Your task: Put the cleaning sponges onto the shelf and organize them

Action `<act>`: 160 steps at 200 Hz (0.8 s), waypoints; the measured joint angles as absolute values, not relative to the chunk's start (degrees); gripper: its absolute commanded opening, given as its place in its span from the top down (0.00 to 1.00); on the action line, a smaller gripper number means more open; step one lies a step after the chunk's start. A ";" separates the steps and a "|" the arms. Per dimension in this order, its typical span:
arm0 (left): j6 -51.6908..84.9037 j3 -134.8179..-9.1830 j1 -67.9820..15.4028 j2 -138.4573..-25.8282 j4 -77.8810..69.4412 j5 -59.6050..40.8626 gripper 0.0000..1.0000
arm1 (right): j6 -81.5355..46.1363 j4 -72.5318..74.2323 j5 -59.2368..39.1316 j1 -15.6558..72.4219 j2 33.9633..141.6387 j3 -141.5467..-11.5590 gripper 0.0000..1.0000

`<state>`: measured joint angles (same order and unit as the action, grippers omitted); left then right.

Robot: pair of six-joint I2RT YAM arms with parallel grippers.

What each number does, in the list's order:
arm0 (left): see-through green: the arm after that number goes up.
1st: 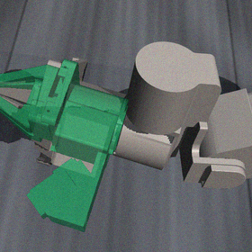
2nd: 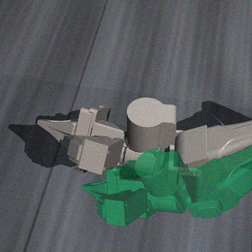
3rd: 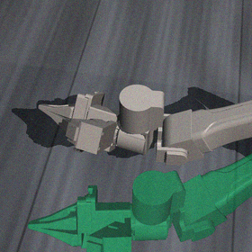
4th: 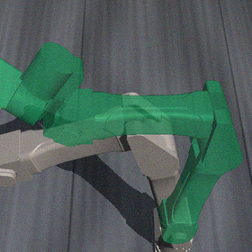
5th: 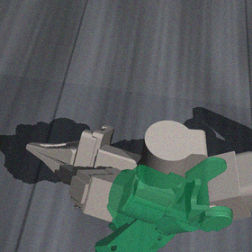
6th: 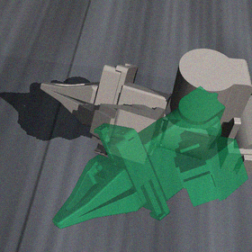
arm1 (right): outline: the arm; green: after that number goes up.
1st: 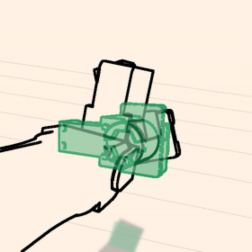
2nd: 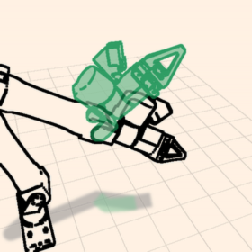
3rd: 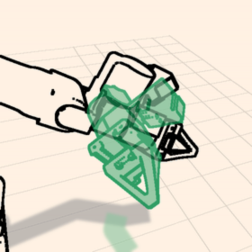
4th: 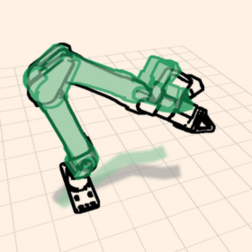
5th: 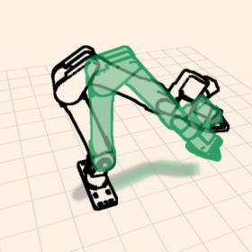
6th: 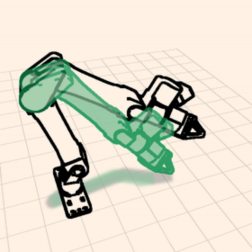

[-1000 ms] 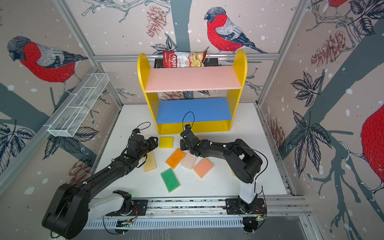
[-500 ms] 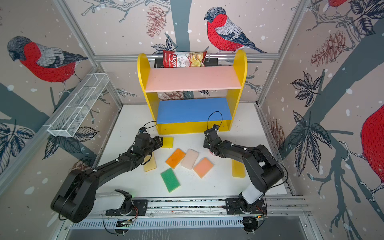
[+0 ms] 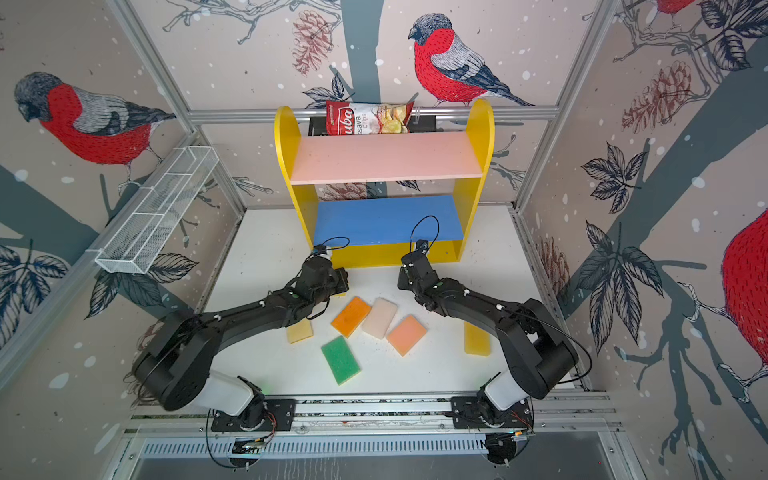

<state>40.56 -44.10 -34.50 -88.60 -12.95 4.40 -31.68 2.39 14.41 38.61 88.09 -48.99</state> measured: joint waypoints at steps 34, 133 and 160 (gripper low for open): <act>41.85 -48.23 -36.60 -96.16 -12.56 2.94 1.00 | -31.35 2.39 14.31 38.79 88.01 -49.50 0.94; 44.12 -53.28 -36.36 -102.78 -0.80 11.73 1.00 | -30.39 2.55 13.78 35.66 85.41 -44.97 0.92; 44.53 -51.77 -34.59 -101.97 1.74 14.57 1.00 | -30.61 3.20 12.69 35.62 85.82 -44.97 0.91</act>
<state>44.53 -51.77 -34.59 -101.97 1.74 14.57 -30.61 3.20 12.69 35.62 85.82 -44.97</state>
